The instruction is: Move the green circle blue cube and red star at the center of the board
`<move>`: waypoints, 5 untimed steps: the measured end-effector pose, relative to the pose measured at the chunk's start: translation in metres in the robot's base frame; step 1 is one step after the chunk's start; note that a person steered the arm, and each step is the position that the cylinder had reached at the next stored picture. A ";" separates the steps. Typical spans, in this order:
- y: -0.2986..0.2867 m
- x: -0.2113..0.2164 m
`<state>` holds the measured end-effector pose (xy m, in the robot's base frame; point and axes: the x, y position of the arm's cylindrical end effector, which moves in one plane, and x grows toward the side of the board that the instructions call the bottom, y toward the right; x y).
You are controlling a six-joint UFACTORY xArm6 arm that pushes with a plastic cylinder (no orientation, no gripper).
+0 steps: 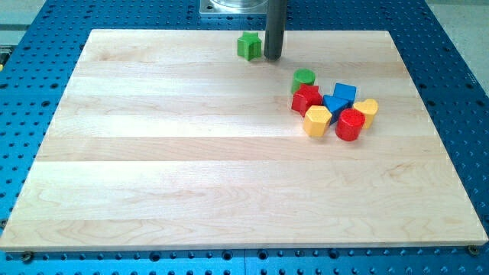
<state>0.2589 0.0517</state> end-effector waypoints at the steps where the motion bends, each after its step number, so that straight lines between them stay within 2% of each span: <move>1: -0.003 0.000; 2: 0.009 -0.001; 3: 0.110 0.004; 4: 0.196 0.044; 5: 0.269 0.104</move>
<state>0.3633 0.3210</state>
